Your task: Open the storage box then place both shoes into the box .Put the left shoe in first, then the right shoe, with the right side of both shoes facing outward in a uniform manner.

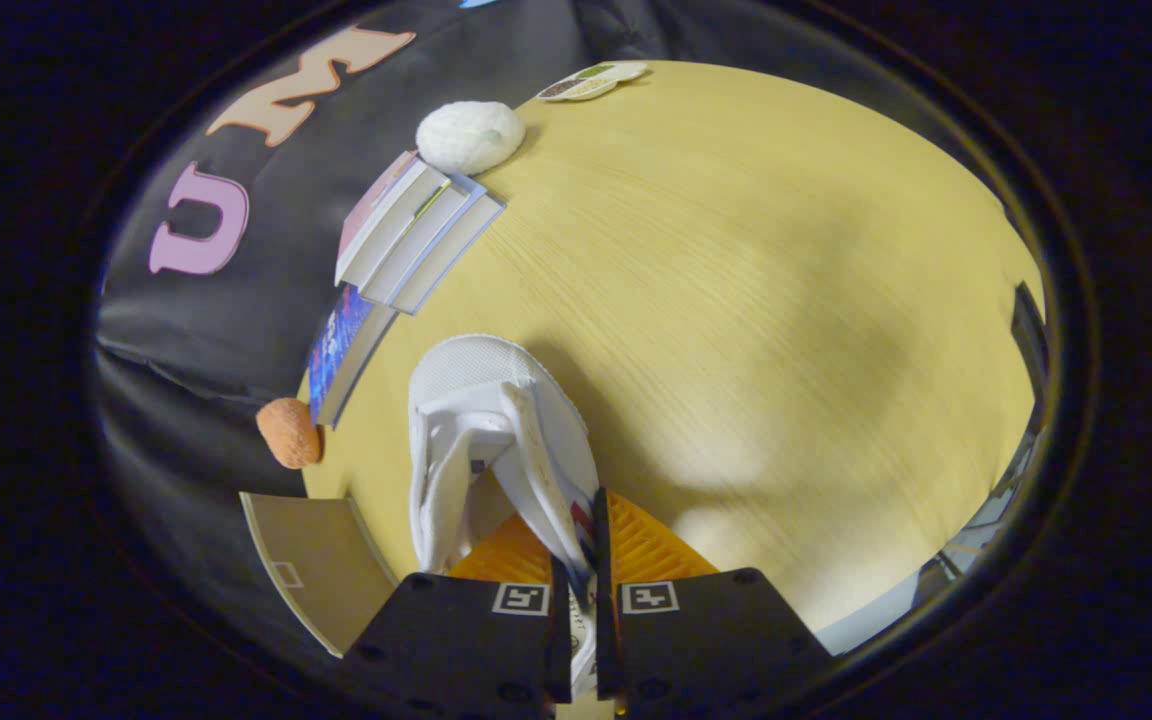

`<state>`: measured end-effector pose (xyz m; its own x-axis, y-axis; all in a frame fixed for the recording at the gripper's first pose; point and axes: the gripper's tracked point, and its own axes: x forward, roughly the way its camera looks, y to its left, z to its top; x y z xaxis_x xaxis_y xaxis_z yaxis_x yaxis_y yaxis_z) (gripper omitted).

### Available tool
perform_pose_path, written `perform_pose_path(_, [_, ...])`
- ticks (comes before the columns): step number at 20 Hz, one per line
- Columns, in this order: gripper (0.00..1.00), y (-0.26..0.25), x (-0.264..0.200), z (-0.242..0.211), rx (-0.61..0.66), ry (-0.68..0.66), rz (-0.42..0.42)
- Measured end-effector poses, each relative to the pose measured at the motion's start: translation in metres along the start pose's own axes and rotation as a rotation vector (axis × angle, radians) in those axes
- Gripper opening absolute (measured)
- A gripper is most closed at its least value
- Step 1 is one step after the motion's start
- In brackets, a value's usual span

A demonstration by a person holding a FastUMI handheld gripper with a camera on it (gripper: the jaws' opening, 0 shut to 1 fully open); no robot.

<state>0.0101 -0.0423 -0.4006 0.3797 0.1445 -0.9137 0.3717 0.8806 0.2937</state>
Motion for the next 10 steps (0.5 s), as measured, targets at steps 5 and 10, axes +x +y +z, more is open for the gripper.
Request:
perform_pose_path(5, [0.12, 0.049, -0.035, -0.018, -0.025, -0.001, 0.118])
perform_pose_path(10, [0.12, 0.14, -0.084, -0.044, -0.101, 0.013, 0.277])
